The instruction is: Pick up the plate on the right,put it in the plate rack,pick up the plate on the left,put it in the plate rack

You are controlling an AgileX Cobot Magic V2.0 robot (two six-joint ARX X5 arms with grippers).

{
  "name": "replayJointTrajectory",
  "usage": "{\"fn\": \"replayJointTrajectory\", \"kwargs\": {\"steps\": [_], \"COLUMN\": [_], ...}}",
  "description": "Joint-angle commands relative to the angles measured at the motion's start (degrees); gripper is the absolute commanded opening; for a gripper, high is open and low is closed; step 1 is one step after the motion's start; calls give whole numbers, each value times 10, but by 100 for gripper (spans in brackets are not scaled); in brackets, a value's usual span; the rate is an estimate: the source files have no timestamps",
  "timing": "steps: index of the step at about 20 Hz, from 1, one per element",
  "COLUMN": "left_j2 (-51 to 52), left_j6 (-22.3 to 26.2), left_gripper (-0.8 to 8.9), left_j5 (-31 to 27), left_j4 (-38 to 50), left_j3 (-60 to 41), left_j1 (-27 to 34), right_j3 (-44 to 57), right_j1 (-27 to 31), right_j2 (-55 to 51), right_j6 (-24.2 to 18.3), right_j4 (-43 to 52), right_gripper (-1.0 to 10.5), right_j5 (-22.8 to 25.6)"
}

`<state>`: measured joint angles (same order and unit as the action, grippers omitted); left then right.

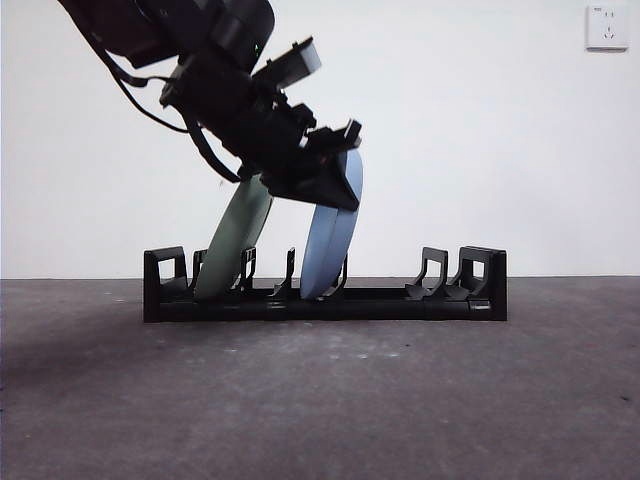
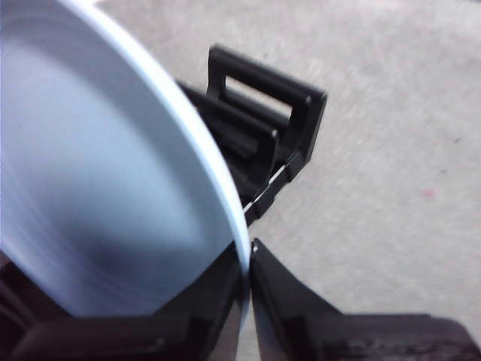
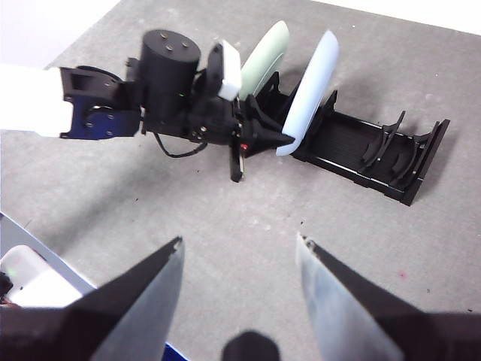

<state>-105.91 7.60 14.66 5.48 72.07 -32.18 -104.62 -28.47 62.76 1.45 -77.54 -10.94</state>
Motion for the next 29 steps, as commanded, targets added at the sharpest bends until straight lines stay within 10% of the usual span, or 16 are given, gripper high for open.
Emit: {"fn": "replayJointTrajectory", "kwargs": {"steps": [1, 9, 12, 29], "left_j2": [-12, -18, -18, 155], "left_j6": [15, 21, 21, 14], "left_gripper": [-9, 15, 164, 166], "left_j5": [-24, -40, -37, -38], "left_j4": [4, -16, -16, -130], "left_j3": [-2, -2, -2, -2], "left_j1": [3, -1, -5, -25], "right_j3": [0, 11, 15, 15], "right_j1": [-1, -1, -1, -1], "right_j2": [0, 0, 0, 0], "right_j6": [-9, -14, -15, -21], "right_j4": [-13, -13, -14, -14], "right_gripper": [257, 257, 257, 257], "right_j5": [-2, -2, -2, -2]}}
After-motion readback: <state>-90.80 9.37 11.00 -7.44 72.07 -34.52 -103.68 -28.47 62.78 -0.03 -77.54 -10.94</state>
